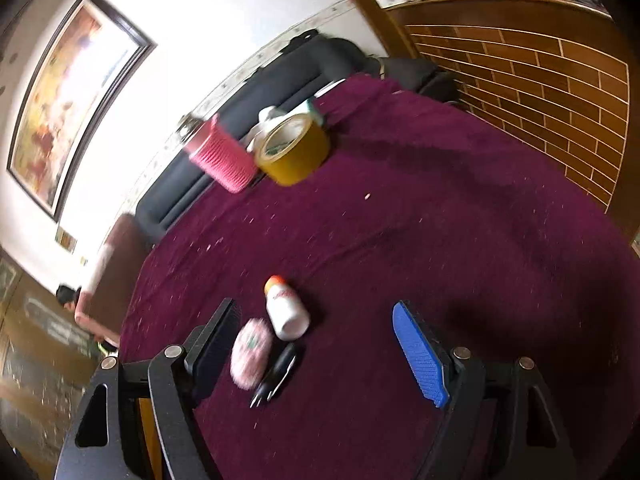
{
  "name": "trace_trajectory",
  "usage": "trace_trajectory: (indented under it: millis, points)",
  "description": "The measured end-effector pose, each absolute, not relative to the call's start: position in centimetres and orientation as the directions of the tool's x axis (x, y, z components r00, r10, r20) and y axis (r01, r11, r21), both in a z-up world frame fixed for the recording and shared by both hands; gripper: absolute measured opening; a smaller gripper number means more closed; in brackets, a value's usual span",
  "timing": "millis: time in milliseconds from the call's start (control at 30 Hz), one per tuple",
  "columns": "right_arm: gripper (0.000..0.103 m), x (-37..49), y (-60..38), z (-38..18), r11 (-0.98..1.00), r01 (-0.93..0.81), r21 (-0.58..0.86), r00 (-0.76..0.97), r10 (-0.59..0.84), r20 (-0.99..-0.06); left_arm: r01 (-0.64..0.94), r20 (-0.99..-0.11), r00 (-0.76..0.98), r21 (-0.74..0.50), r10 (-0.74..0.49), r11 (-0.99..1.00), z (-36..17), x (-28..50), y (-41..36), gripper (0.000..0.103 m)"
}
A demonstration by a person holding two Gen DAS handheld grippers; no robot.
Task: Organize objects
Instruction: 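Move both grippers toward the pink plush toy and white bottle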
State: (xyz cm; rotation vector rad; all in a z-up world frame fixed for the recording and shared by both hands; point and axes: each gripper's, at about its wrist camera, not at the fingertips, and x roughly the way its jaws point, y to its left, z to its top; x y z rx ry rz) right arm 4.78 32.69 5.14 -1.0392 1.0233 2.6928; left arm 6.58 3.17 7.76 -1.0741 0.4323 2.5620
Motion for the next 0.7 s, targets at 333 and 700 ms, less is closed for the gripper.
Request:
trace_trajectory:
  millis: [333,700]
  points:
    - [0.083,4.2,34.2,2.8,-0.756,-0.318,0.572,-0.775,-0.140,-0.616,-0.520,-0.714,-0.634,0.109,0.298,-0.847,5.8,-0.3,10.7,0.092]
    - [0.084,4.3,35.5,1.2,-0.692,-0.344,0.635,-0.761,-0.190,-0.620,-0.559,-0.766,-0.557,0.058,0.322,-0.827,2.1,-5.9,15.0,0.092]
